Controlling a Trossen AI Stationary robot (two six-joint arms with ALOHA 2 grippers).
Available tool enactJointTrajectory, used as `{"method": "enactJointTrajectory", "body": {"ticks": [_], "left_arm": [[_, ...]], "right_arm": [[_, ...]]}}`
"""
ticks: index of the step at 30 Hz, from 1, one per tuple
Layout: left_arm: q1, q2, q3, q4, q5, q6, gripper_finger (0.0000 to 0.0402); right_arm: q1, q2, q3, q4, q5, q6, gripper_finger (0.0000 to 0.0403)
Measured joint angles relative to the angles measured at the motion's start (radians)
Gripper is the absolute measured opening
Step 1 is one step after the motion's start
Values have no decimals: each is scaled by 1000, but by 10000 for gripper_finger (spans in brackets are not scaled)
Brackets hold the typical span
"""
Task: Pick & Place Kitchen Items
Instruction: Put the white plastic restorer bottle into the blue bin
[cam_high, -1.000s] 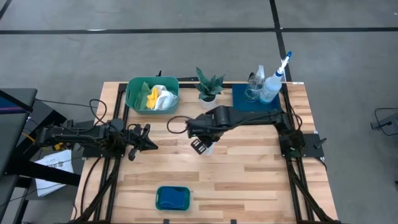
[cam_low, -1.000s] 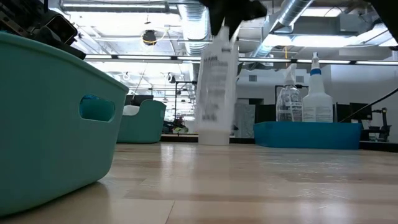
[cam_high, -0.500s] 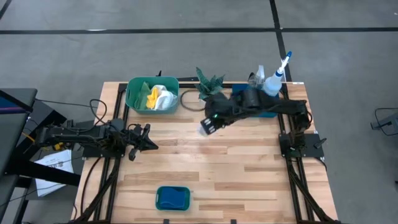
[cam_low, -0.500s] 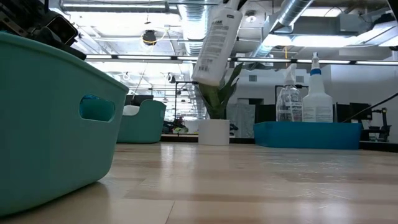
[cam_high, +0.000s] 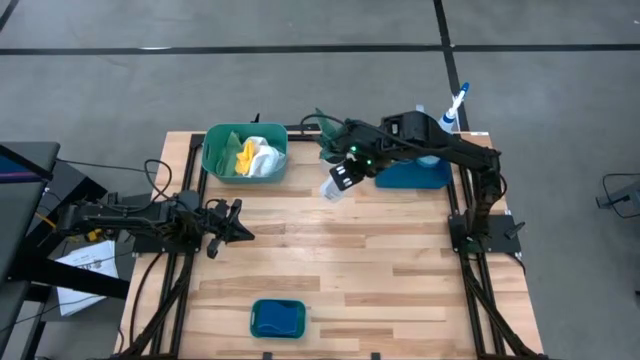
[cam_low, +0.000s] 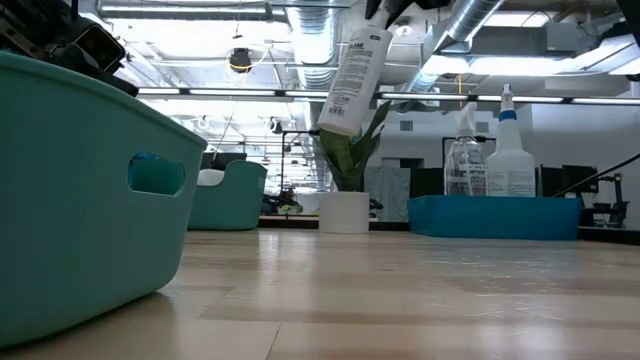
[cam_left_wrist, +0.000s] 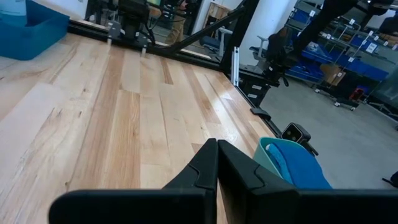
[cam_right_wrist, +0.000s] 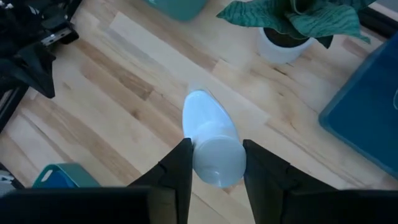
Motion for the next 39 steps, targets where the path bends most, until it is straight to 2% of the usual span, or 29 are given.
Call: {"method": "enactJointTrajectory", "body": {"ticks": [7, 17, 31, 39], "left_arm": [[0, 0, 0, 0, 3, 0, 3], [0, 0, 0, 0, 3, 0, 3], [0, 0, 0, 0, -1, 0, 3], [0, 0, 0, 0, -1, 0, 3]], "right_arm": [[-30, 3, 0, 0, -42, -59, 107], [-68, 2, 0, 1, -88, -234, 107], [-231, -27, 0, 1, -203, -574, 107], [-268, -46, -2, 0, -279, -754, 107]]}}
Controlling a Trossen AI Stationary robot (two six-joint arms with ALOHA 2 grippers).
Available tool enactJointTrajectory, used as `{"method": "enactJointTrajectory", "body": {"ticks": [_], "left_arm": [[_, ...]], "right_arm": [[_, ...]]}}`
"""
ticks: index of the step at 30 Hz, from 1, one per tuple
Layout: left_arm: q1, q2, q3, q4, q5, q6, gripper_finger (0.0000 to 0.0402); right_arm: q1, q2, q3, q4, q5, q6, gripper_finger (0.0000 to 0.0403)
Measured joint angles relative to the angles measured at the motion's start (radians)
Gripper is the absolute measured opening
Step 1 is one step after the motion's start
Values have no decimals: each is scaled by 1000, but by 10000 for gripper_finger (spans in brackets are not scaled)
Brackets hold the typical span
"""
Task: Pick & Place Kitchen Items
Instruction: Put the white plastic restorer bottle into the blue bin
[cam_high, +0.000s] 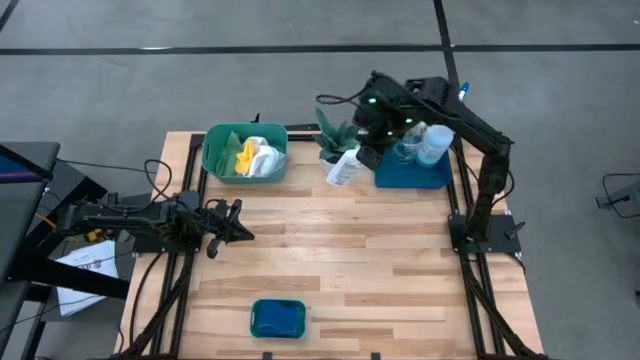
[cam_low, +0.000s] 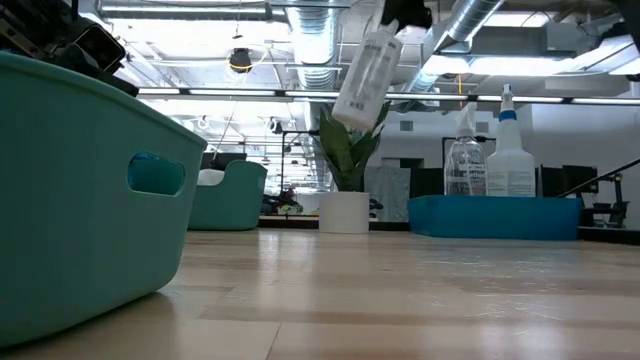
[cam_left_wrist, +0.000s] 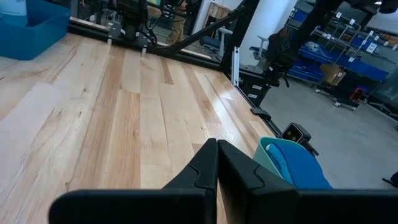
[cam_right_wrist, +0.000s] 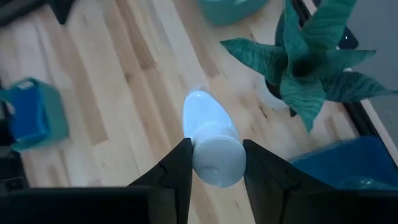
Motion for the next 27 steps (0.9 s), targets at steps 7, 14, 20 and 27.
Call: {"method": "enactJointTrajectory", "body": {"ticks": [7, 14, 20, 27], "left_arm": [[0, 0, 0, 0, 0, 0, 3], [0, 0, 0, 0, 2, 0, 3], [0, 0, 0, 0, 4, 0, 3], [0, 0, 0, 0, 3, 0, 3]], "right_arm": [[29, -84, 1, 0, 8, 388, 107], [221, -172, -84, 4, 46, 806, 107], [396, -297, -396, -1, 85, 1104, 107], [327, -508, -668, 0, 167, 1202, 107]]}}
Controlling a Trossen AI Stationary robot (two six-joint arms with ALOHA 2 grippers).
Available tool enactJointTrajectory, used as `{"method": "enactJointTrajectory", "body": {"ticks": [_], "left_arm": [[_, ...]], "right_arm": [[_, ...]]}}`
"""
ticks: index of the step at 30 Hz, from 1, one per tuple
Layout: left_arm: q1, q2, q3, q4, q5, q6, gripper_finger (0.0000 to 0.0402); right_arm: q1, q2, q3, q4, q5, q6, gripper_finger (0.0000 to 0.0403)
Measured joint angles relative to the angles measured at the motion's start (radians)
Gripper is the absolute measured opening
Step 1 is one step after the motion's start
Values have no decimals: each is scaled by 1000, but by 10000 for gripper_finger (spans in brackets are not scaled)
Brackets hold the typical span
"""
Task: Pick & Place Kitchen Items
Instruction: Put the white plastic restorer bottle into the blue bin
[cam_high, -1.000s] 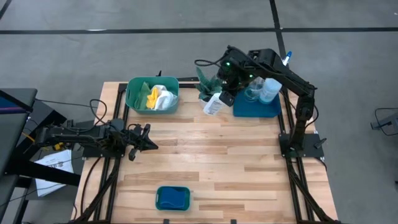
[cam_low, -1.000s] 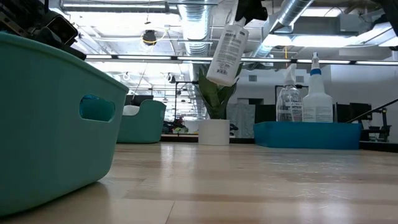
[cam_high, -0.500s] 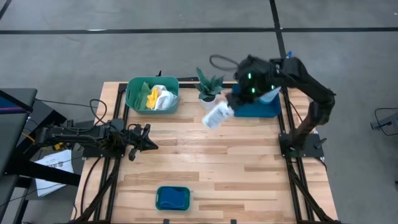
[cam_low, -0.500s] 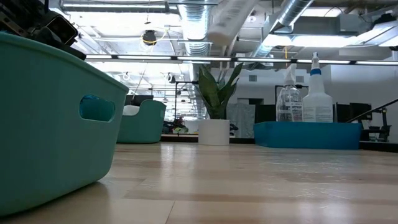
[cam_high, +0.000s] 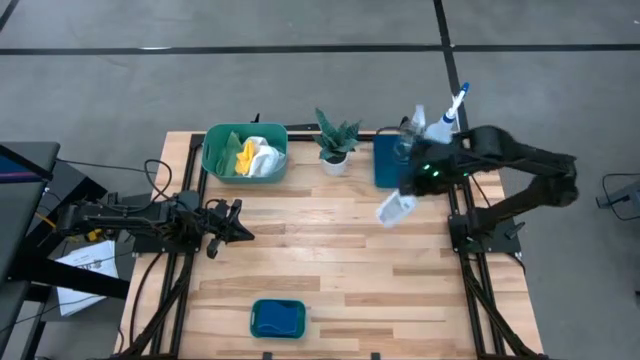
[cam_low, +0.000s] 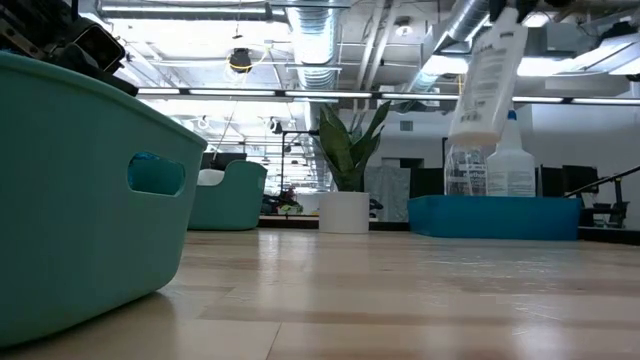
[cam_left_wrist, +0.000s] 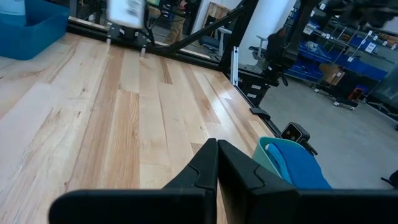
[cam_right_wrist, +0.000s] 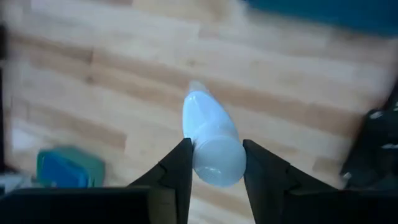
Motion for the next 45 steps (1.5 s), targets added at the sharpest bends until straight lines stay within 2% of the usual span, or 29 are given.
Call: {"method": "enactJointTrajectory", "body": {"ticks": [4, 7, 13, 20, 27, 31, 35, 45], "left_arm": [[0, 0, 0, 0, 0, 0, 3], [0, 0, 0, 0, -1, 0, 3], [0, 0, 0, 0, -4, 0, 3], [0, 0, 0, 0, -3, 0, 3], [0, 0, 0, 0, -3, 0, 3], [0, 0, 0, 0, -3, 0, 3], [0, 0, 0, 0, -2, 0, 3], [0, 0, 0, 0, 0, 0, 3]], "right_arm": [[-139, -75, -57, 0, 33, -90, 107], [-258, -86, -78, -1, 44, -223, 107], [-443, 1, -45, 1, 35, -519, 107], [-570, 130, 44, 1, 30, -769, 107], [-640, 201, 78, 1, 31, -983, 107], [-642, 223, 78, 1, 107, -1097, 107], [-641, 247, 79, 1, 115, -1202, 107], [-645, 263, 64, 26, 163, -1307, 107]]}}
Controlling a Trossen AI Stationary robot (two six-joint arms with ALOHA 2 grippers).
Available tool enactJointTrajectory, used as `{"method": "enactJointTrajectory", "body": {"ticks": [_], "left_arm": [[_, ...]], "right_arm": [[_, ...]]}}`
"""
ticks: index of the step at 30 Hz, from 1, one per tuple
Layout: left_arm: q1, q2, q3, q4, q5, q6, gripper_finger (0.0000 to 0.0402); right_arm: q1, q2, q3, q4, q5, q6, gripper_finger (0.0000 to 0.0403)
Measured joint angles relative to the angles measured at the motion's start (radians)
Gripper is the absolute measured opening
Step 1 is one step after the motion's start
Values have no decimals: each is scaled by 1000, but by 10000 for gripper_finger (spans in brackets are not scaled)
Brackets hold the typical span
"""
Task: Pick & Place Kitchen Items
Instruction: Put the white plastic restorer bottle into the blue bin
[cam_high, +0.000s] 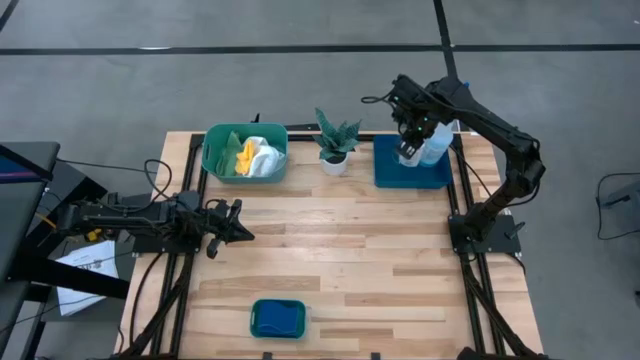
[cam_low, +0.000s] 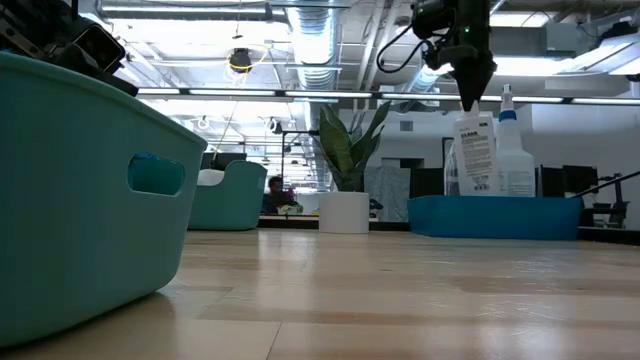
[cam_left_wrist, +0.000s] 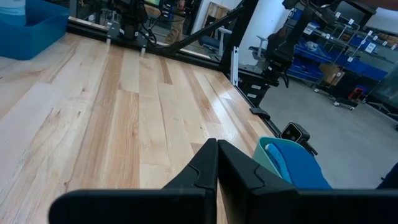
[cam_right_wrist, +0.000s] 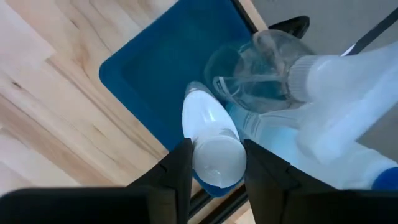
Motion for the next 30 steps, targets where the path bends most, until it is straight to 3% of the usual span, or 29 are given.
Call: {"method": "enactJointTrajectory", "body": {"ticks": [20, 30], "left_arm": [[0, 0, 0, 0, -3, 0, 3], [0, 0, 0, 0, -3, 0, 3]], "right_arm": [[-61, -15, -152, 90, -13, -75, 107], [-105, -102, -257, 158, -19, -79, 107]]}}
